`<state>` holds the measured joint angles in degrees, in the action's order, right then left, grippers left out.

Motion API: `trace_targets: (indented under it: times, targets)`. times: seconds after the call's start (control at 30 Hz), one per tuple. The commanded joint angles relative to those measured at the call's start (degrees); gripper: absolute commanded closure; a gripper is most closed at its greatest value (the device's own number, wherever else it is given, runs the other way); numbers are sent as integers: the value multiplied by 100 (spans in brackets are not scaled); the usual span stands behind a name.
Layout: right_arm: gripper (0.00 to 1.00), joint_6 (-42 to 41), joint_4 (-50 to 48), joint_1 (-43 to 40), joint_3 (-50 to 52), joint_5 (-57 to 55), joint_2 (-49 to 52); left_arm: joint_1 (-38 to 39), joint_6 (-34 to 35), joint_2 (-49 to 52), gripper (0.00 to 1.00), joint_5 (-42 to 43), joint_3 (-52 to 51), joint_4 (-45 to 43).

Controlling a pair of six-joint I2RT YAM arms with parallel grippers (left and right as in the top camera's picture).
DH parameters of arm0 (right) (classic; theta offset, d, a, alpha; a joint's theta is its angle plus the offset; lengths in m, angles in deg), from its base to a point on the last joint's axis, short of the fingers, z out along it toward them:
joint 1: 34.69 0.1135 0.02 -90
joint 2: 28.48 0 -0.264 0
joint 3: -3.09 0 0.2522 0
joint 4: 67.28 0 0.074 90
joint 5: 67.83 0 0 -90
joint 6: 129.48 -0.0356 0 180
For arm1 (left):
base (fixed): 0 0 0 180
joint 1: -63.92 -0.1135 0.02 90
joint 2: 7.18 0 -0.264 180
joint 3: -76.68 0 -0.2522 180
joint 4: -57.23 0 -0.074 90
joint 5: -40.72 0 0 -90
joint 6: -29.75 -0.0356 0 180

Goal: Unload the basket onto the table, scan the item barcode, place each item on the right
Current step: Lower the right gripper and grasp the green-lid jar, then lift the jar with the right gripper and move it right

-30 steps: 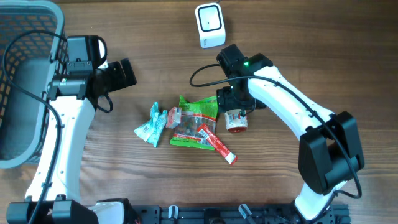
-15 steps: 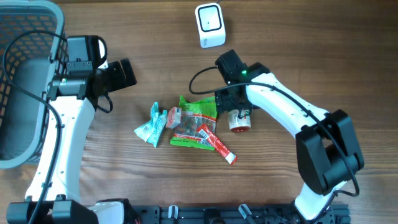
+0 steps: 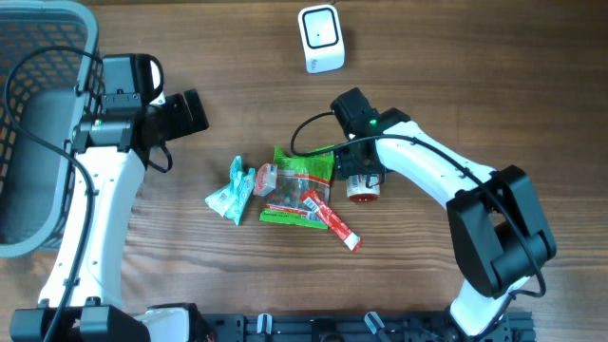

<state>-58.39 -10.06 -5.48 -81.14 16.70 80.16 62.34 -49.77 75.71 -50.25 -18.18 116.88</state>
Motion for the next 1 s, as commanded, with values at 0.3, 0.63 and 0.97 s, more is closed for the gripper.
trace_targets:
  times: [0.3,0.63,0.97]
  targets:
    - [14,-35,393,22,-302,251,-216,-24,-107,-39,0,-35,105,-15]
    - [32,-46,522,22,-313,249,-243,-24,-107,-39,0,-35,105,-15]
    - [36,105,894,-118,-426,254,-1838,-24,-107,-39,0,-35,105,-15]
